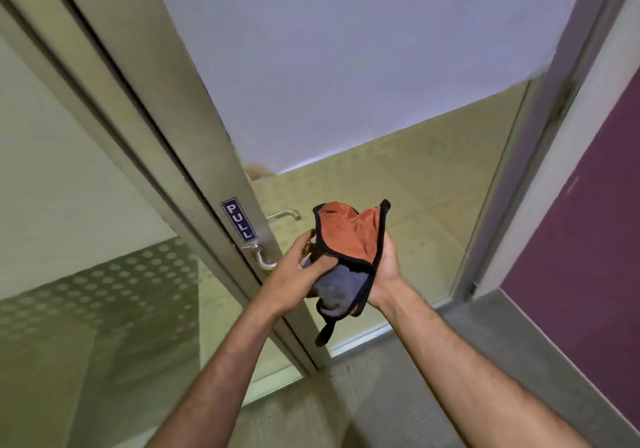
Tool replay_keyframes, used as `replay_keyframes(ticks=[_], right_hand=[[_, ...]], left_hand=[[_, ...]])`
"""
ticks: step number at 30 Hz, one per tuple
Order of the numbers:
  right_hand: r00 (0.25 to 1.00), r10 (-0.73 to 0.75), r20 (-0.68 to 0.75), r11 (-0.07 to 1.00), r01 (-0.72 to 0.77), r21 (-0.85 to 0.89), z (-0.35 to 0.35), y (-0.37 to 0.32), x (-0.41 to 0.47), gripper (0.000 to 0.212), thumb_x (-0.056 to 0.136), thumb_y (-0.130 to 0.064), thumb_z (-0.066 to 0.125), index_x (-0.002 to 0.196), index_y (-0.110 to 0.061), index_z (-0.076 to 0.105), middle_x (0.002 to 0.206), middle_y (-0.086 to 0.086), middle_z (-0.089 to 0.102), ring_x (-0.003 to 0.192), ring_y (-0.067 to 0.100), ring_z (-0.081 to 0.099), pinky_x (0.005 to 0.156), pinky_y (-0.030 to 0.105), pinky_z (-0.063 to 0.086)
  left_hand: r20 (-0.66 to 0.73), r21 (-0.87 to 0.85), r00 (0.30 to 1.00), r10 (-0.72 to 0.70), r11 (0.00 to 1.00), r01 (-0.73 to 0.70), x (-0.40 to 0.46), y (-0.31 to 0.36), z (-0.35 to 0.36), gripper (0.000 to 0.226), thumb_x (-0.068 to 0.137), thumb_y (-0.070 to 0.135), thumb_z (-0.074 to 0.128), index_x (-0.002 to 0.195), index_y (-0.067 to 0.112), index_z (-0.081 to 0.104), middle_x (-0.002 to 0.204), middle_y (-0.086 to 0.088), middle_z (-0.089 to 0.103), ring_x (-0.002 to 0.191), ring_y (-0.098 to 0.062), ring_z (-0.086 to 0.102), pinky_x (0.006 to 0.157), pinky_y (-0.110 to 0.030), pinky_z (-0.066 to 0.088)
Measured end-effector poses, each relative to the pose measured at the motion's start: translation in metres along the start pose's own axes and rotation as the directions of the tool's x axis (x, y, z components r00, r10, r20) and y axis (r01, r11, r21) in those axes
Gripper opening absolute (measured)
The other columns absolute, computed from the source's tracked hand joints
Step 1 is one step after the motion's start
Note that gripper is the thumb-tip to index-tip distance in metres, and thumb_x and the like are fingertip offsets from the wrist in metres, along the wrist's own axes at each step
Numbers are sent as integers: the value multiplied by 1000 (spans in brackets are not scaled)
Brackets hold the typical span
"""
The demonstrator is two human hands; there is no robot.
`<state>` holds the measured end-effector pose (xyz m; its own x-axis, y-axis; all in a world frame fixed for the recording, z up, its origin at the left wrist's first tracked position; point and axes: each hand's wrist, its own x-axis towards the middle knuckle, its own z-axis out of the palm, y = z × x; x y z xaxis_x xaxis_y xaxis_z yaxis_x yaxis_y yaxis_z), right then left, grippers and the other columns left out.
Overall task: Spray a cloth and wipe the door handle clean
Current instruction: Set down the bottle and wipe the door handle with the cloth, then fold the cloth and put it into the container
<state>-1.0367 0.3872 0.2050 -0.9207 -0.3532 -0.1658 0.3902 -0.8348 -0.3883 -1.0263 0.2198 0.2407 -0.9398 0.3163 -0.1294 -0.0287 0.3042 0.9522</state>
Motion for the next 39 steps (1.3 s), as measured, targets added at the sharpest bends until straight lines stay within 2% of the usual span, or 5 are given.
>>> replay_keyframes(ticks=[10,14,19,27,39], right_hand=[[964,227,-138,968,-239,-81,8,41,-34,72,84,-78,51,93,-11,77,90,17,73,82,31,71,79,38,57],[959,243,-144,958,-261,-122,4,58,-66,76,94,-72,41,80,-10,82,84,17,77,73,29,76,66,35,62],[937,335,-94,911,-348,-222,-5,75,-123,80,97,-68,37,109,-1,77,113,28,71,98,41,73,77,48,61],[872,488,27,870,-484,-98,-37,86,-215,107,76,-89,47,135,-2,62,144,29,53,133,46,52,113,61,37],[803,595,-26,767,-577,-280,-45,47,-265,53,98,-44,51,120,-1,73,127,26,67,112,43,68,85,55,58]], left_hand=[[47,633,977,206,751,-188,-104,16,40,124,55,49,89,158,40,20,163,16,17,152,2,13,122,-20,21],[8,613,996,90,786,-76,-152,9,48,65,78,29,73,138,26,47,133,3,49,128,-11,49,106,-31,43],[-134,101,990,54,994,-40,-215,-6,73,30,98,19,58,128,18,61,126,-2,70,120,-17,64,105,-34,50],[-551,-420,829,-94,890,-178,-274,-11,130,30,96,20,59,122,26,72,127,-4,73,118,-17,69,89,-23,55],[-488,-418,866,-112,901,-119,-311,28,215,92,57,3,69,145,25,50,138,0,66,126,-21,64,90,-30,55]])
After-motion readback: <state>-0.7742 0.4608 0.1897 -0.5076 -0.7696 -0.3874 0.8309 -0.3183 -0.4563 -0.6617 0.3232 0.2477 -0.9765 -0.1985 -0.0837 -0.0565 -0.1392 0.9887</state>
